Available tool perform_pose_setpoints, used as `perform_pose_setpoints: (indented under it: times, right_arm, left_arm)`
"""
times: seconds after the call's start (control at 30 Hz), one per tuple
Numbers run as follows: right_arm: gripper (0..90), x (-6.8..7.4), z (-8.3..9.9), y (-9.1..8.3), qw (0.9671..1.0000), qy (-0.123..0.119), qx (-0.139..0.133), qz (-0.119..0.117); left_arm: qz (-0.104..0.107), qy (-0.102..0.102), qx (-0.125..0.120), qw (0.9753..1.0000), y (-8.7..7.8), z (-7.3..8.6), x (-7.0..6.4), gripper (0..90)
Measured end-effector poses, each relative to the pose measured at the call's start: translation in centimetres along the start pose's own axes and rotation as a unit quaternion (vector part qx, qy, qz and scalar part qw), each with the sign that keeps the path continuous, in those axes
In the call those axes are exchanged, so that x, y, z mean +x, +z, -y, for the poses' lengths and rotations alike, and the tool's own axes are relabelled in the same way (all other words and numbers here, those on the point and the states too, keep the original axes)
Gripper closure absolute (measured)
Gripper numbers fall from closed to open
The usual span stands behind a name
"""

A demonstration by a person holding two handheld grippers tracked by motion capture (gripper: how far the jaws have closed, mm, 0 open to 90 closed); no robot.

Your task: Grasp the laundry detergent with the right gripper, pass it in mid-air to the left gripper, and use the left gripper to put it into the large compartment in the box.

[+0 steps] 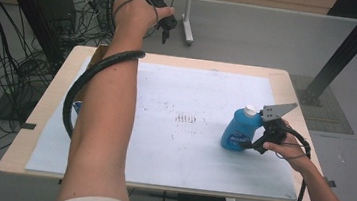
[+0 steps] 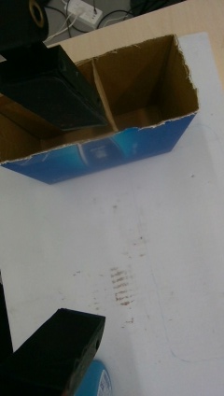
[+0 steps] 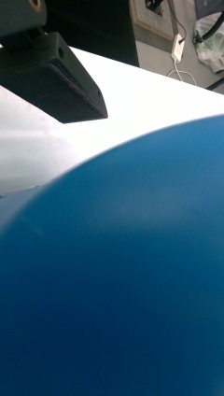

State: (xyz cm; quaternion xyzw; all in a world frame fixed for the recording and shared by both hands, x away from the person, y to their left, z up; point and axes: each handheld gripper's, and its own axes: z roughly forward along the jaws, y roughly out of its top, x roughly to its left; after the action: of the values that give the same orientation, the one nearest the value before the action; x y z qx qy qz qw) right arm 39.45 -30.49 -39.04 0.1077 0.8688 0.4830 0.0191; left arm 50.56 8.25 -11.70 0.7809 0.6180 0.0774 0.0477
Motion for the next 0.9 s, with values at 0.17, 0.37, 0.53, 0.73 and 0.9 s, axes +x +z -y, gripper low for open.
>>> perform_pose_setpoints:
  times: [0.17,0.37,0.53,0.73,0.9]
  right_arm:
    - [1.7,-0.02,0.01,0.17,1.0000,-0.003,-0.003,-0.004]
    - [1.7,-0.05,-0.02,0.15,1.0000,-0.003,-0.005,-0.003]
    - [1.7,-0.02,-0.03,0.04,1.0000,0.001,-0.007,0.000]
    - [1.7,0.01,-0.06,0.02,1.0000,0.001,-0.008,0.000]
    - [1.7,0.08,-0.11,-0.07,1.0000,0.001,-0.009,0.000]
  left_arm:
    - [0.001,0.001,0.002,1.0000,0.12,-0.07,-0.06,5.8]
    - [0.001,0.002,0.002,1.0000,0.18,-0.15,-0.05,5.8]
    - [0.001,0.002,0.002,1.0000,0.20,-0.20,-0.13,5.8]
    - [0.001,0.004,0.001,1.0000,0.21,-0.22,-0.21,5.8]
    - [-0.001,0.004,0.001,1.0000,0.12,-0.23,-0.17,5.8]
